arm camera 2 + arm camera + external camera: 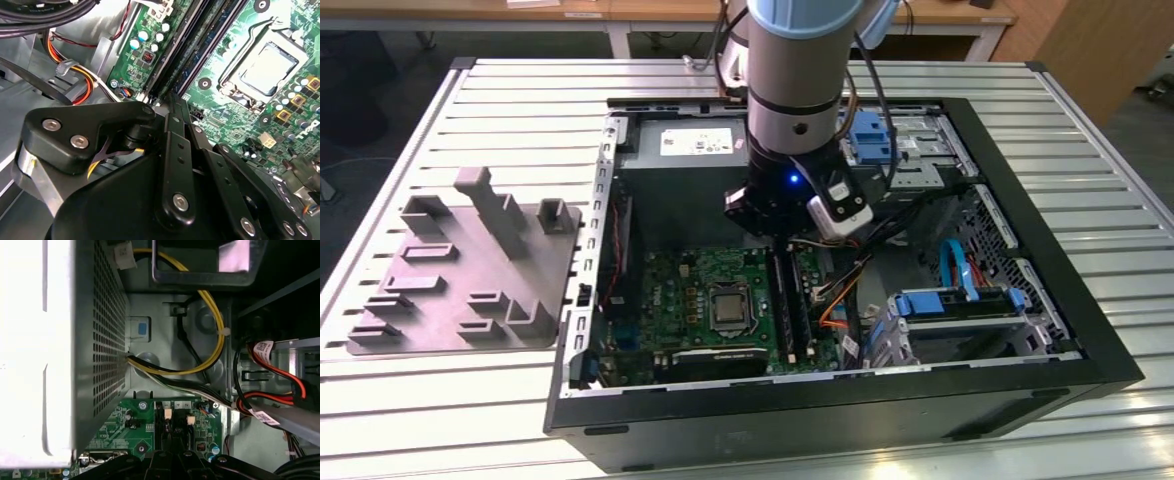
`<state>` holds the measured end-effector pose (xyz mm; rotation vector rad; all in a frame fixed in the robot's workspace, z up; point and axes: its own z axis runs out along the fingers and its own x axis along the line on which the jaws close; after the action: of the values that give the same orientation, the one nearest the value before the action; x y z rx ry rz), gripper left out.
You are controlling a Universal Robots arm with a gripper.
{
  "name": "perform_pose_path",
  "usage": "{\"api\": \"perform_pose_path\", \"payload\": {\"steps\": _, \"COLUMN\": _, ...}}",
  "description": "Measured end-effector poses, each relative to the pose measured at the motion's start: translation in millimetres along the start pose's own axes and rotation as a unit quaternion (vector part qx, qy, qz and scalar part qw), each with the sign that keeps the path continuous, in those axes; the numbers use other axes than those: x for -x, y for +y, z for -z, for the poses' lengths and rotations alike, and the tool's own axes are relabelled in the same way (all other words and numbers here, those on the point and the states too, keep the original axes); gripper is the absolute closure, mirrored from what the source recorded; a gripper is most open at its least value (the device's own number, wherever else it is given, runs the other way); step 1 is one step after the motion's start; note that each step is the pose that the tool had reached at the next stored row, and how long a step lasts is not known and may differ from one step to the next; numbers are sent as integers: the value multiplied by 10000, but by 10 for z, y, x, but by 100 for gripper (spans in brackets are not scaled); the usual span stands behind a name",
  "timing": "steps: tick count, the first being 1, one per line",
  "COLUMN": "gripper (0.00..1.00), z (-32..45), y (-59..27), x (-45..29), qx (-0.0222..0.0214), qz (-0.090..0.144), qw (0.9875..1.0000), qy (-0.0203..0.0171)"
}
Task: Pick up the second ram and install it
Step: 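Press down the second ram until it locks into place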
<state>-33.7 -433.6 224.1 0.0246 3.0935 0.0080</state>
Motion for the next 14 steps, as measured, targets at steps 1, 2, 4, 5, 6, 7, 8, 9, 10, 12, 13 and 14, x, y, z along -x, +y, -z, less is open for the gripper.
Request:
{"api": "perform_pose_path", "payload": {"steps": 1, "gripper": 90, "z": -11, "y": 2, "x": 0, "qx": 1, "qz": 0, "qw": 10000, "qy": 0}}
{"api": "perform_pose_path", "payload": {"steps": 2, "gripper": 90, "z": -13, "y": 4, "x": 0, "qx": 0, "qz": 0, "qw": 10000, "qy": 0}}
{"api": "perform_pose_path", "payload": {"steps": 4, "gripper": 90, "z": -17, "y": 5, "x": -1, "qx": -1, "qz": 0, "qw": 10000, "qy": 0}}
{"api": "perform_pose_path", "payload": {"steps": 5, "gripper": 90, "z": -26, "y": 6, "x": -1, "qx": 1, "qz": 0, "qw": 10000, "qy": 0}}
{"api": "perform_pose_path", "payload": {"steps": 6, "gripper": 90, "z": -36, "y": 6, "x": -2, "qx": -1, "qz": 0, "qw": 10000, "qy": 0}}
{"api": "perform_pose_path", "payload": {"steps": 7, "gripper": 90, "z": -42, "y": 7, "x": -2, "qx": -2, "qz": 0, "qw": 10000, "qy": 1}}
{"api": "perform_pose_path", "payload": {"steps": 8, "gripper": 90, "z": -42, "y": 7, "x": -2, "qx": -2, "qz": 0, "qw": 10000, "qy": 1}}
{"api": "perform_pose_path", "payload": {"steps": 9, "gripper": 90, "z": -42, "y": 7, "x": -2, "qx": -2, "qz": 0, "qw": 10000, "qy": 1}}
{"api": "perform_pose_path", "payload": {"steps": 10, "gripper": 90, "z": -44, "y": 7, "x": -2, "qx": -1, "qz": 0, "qw": 10000, "qy": 0}}
{"api": "perform_pose_path", "payload": {"steps": 12, "gripper": 90, "z": -59, "y": 7, "x": -4, "qx": 7, "qz": 0, "qw": 10000, "qy": 0}}
{"api": "perform_pose_path", "payload": {"steps": 13, "gripper": 90, "z": -64, "y": 7, "x": -4, "qx": 9, "qz": -1, "qw": 10000, "qy": 0}}
{"api": "perform_pose_path", "payload": {"steps": 14, "gripper": 90, "z": -64, "y": 7, "x": -4, "qx": 9, "qz": -1, "qw": 10000, "qy": 1}}
